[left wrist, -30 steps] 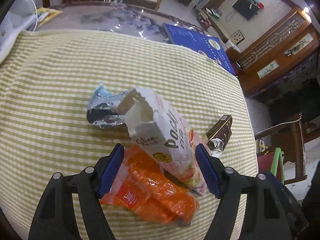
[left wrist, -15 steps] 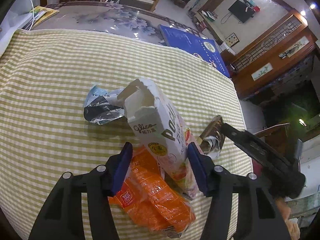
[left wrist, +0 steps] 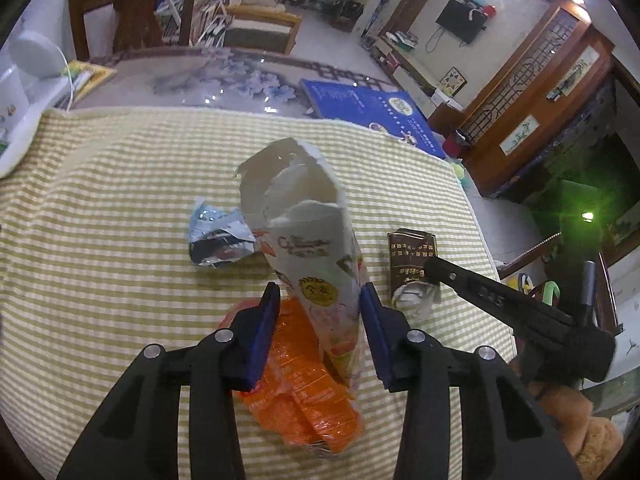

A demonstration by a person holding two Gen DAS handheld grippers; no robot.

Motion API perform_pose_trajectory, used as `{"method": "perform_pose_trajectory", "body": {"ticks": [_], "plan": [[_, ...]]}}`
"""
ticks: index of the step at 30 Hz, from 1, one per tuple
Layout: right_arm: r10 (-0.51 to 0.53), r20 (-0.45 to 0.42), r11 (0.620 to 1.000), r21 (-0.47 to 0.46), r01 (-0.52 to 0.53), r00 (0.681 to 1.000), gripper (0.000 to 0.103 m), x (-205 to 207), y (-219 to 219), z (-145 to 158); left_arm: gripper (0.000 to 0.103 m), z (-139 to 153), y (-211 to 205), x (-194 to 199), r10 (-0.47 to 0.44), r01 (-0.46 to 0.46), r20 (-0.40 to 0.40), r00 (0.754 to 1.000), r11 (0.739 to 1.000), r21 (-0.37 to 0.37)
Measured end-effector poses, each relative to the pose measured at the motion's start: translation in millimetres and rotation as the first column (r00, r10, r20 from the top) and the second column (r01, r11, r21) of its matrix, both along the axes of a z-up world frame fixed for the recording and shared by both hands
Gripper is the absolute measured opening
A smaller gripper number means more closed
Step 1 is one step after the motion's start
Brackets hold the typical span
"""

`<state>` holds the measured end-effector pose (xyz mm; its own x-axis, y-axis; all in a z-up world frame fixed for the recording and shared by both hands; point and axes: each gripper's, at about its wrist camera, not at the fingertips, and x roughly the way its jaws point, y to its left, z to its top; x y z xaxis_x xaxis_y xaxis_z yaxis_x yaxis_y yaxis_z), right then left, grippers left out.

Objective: Collect trash
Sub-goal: 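Grasp the orange snack bag with the left tool while the right tool grasps the chocolate box, then lift the orange snack bag and chocolate box and carry them toward the bucket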

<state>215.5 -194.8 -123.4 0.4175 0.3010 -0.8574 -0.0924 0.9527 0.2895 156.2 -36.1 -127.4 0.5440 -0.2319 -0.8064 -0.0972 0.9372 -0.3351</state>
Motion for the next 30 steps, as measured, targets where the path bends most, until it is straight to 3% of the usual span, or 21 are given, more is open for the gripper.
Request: {"method": "perform_pose_trajectory", "body": {"ticks": [2,9,10,13,18,21,23,26,28,30], "plan": [[0.027,0.034,0.999,-0.020,-0.027,0.999,0.003,-11.1,3.3,10.5,0.036,4.6,2.3,-3.6,0.002,-0.002,0.012,1.000,1.000,0.003],[0.084,0.075,0.996,-0.029,-0.082,0.994,0.003,-41.4,6.7,30.2,0.036,22.8,5.5,-26.5,0.005,-0.005,0.055,0.998,1.000,-0.003],[0.077,0.050,0.997,-0.028,-0.076,0.996,0.011,-37.0,6.3,26.3,0.036,24.6,6.3,-29.7,0.005,-0.004,0.060,0.998,1.000,-0.004],[0.013,0.037,1.000,-0.005,-0.013,0.999,0.056,-22.0,2.5,15.6,0.036,30.4,12.3,-42.0,0.015,-0.014,0.073,0.997,1.000,-0.018],[0.033,0.001,0.993,-0.112,-0.032,0.999,0.068,10.8,30.8,-15.0,0.039,30.3,29.5,-56.1,0.050,-0.041,0.075,0.996,0.993,-0.114],[0.054,-0.025,0.987,-0.152,-0.058,0.998,0.067,16.5,42.6,-30.6,0.040,28.4,40.9,-62.6,0.088,-0.076,0.081,0.993,0.987,-0.139],[0.070,-0.063,0.988,-0.137,-0.078,0.996,0.025,17.0,46.1,-38.0,0.040,27.0,42.1,-66.1,0.091,-0.081,0.081,0.993,0.989,-0.120],[0.078,-0.044,0.989,-0.121,-0.082,0.996,0.020,7.7,43.7,-32.4,0.037,25.0,45.7,-66.6,0.098,-0.090,0.081,0.992,0.991,-0.095],[0.086,-0.017,0.993,-0.084,-0.088,0.996,0.020,-4.3,39.4,-20.3,0.017,23.6,47.6,-67.8,0.097,-0.090,0.078,0.992,0.992,-0.089],[0.099,0.016,0.994,-0.050,-0.099,0.995,0.020,-18.5,32.3,-3.9,0.006,22.2,46.1,-66.2,0.076,-0.071,0.069,0.995,0.995,-0.076]]}}
